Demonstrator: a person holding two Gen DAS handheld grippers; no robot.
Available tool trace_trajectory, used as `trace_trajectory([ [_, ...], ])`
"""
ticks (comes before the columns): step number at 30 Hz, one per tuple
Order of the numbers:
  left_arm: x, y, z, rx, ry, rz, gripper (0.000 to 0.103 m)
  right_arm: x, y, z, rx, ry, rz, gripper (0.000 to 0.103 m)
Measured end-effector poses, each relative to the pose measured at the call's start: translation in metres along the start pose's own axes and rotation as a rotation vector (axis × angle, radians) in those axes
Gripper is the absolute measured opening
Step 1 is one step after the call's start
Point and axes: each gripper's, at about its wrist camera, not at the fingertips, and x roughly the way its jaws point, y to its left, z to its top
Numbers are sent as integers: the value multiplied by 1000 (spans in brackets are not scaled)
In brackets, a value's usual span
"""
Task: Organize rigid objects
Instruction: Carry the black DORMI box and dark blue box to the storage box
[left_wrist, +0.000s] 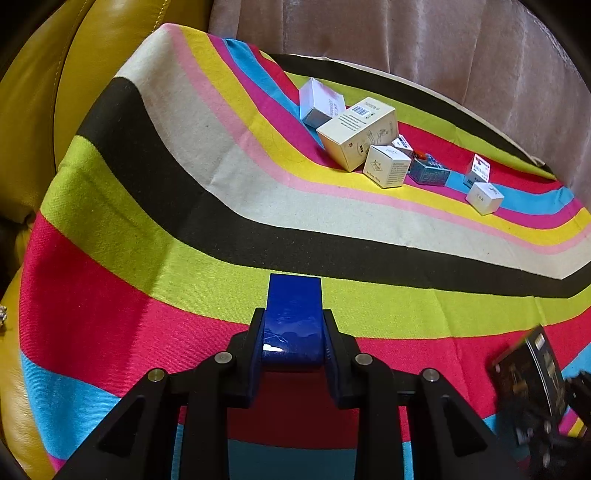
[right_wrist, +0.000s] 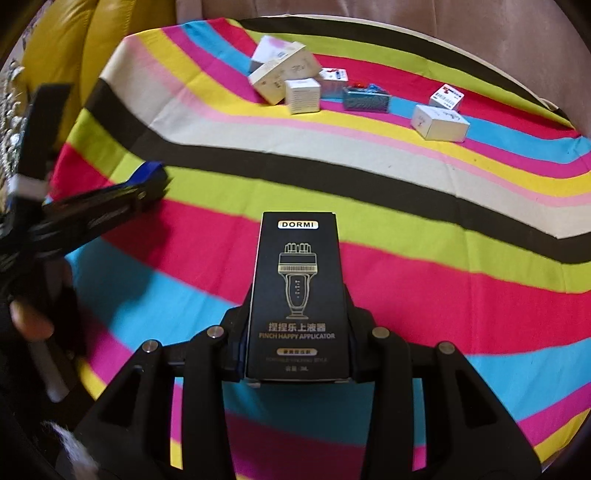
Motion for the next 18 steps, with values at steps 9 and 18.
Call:
trace_trajectory([
  [9, -13, -21, -14, 61, 39, 74, 29, -39, -9, -13, 48, -1, 18, 43],
  [18, -65, -62, -55, 115, 10, -32, 28, -75, -32, -21, 97, -27, 2, 43],
])
